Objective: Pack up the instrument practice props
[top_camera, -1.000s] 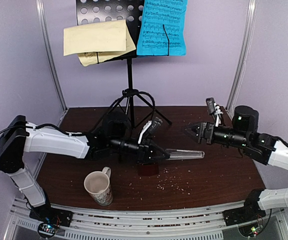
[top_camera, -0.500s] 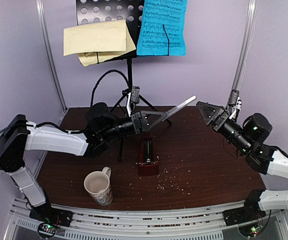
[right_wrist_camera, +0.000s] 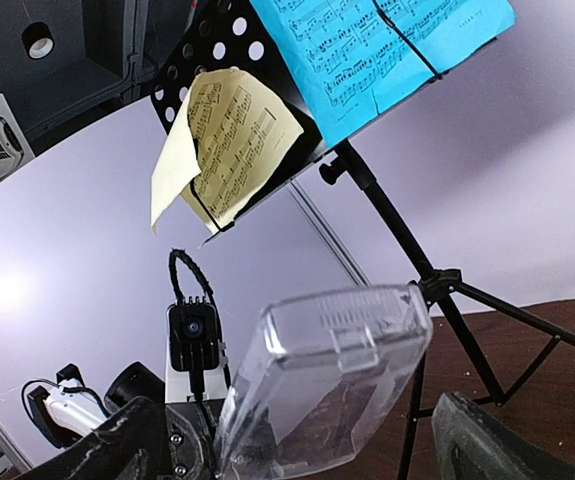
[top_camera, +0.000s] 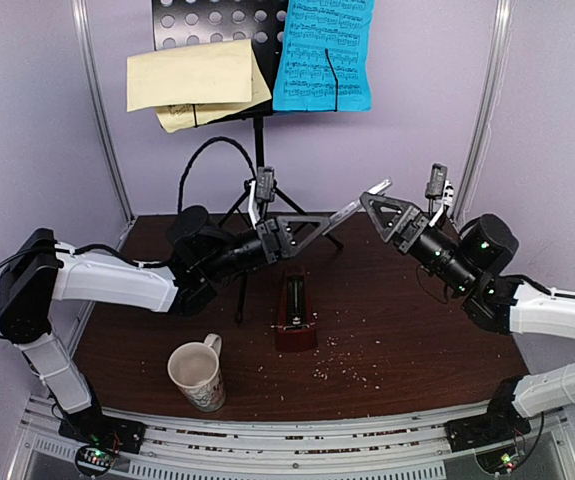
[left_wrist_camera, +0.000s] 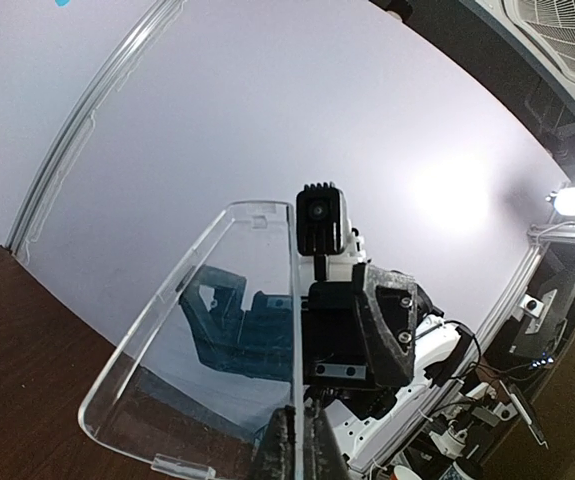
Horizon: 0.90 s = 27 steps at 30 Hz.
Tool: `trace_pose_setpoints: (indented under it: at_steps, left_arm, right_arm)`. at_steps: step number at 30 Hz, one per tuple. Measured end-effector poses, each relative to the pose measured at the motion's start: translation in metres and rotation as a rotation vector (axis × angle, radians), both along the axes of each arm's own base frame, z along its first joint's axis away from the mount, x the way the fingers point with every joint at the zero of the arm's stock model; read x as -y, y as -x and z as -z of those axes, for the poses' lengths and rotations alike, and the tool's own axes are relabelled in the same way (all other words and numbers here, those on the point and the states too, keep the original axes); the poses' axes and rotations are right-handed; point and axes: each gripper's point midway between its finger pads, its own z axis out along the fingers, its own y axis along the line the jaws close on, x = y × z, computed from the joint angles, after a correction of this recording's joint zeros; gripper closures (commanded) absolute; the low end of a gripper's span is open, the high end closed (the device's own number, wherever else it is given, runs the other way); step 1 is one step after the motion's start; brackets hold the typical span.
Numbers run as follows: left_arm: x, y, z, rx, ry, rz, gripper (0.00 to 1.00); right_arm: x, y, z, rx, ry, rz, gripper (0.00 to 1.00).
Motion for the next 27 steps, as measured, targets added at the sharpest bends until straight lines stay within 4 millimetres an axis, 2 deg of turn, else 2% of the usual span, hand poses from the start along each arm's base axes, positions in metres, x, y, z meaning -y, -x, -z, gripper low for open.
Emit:
trace_pose_setpoints:
  at_steps: [6,10,12,16,18,27]
  left_arm:
    - [0.001,0.002,0.0,0.008,-0.001,0.001,1.0]
    - [0.001,0.004,-0.002,0.021,0.003,0.006,1.0]
    - [0.001,0.005,-0.003,0.029,0.008,0.008,1.0]
    - [0.0,0.008,-0.006,0.038,0.017,0.013,1.0]
    - [0.0,0.008,-0.006,0.037,0.015,0.015,1.0]
    - [0.0,0.01,-0.007,0.042,0.02,0.025,1.0]
  right_arm:
    - [-0.015,-0.005,-0.01,0.035,-0.017,-0.036,0.28]
    - [-0.016,-0.006,-0.012,0.041,-0.031,-0.038,0.36]
    - [-0.016,-0.006,-0.014,0.043,-0.041,-0.038,0.35]
    - [-0.015,-0.004,-0.019,0.057,-0.065,-0.046,0.2]
    - [-0.015,-0.002,-0.022,0.067,-0.072,-0.049,0.18]
    - [-0.015,-0.001,-0.024,0.08,-0.082,-0.055,0.26]
